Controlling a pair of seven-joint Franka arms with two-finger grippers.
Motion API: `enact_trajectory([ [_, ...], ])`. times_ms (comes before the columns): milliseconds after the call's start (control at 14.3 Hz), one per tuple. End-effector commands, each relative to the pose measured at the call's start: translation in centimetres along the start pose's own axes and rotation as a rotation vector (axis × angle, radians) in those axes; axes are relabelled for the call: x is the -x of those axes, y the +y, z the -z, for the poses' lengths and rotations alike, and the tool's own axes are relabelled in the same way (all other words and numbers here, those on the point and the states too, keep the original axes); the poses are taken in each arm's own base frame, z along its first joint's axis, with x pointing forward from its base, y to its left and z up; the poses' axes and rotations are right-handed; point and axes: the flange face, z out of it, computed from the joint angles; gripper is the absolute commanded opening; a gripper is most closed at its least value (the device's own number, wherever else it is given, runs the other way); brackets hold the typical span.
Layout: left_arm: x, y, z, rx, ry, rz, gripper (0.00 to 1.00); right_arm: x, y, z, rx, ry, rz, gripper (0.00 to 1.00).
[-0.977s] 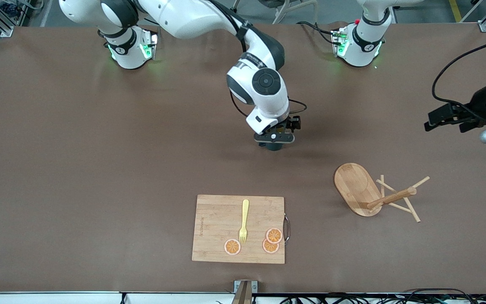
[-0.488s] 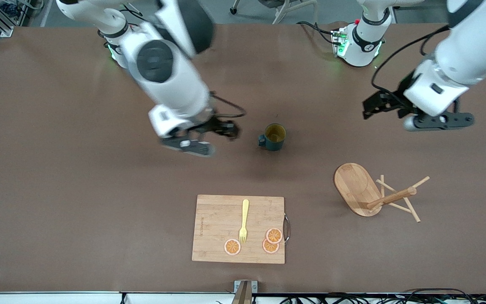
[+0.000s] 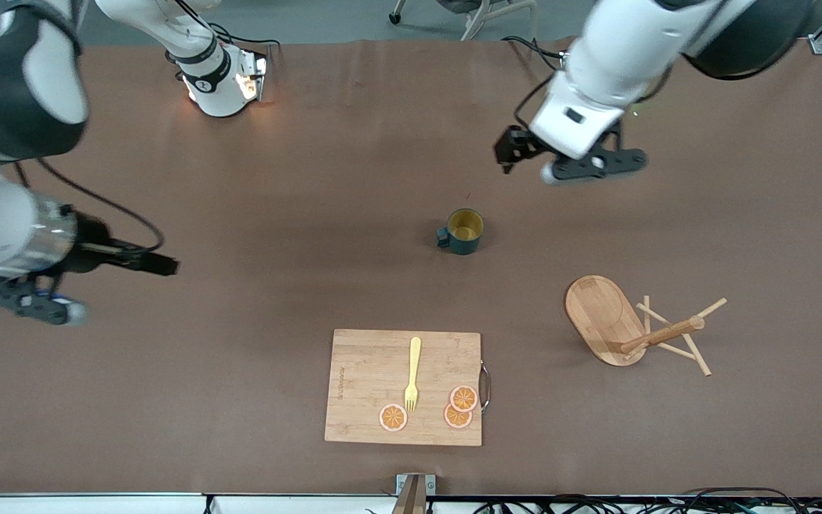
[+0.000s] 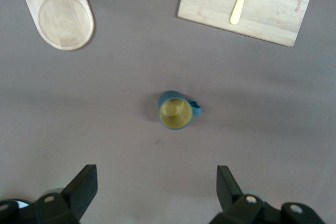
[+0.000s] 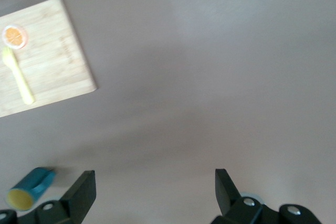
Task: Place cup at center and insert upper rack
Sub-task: 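Withdraw the right gripper while the left gripper moves above the mug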
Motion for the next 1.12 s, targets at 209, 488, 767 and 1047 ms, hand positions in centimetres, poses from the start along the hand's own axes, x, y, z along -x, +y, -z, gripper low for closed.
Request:
enact_trajectory([
  [209,6.9,11.1,-12.3,-0.138,0.11,0.127,1.0,0.0,11.8,3.1,0.015,0.048,0.12,1.0],
  [488,11.4,15.6,-20.2,-0.18,0.219,0.18,1.0,1.7,13.6,3.4,0.048,0.198,0.25,1.0],
  [767,13.1,17.0,-25.6,-0.213,0.288,0.182,1.0,3.3,12.9,4.3,0.057,0.213,0.264,1.0],
  [1047,13.8,17.8,-29.2,-0.207,0.355,0.203,1.0,5.6,12.9,3.6,0.056,0.212,0.269,1.0],
])
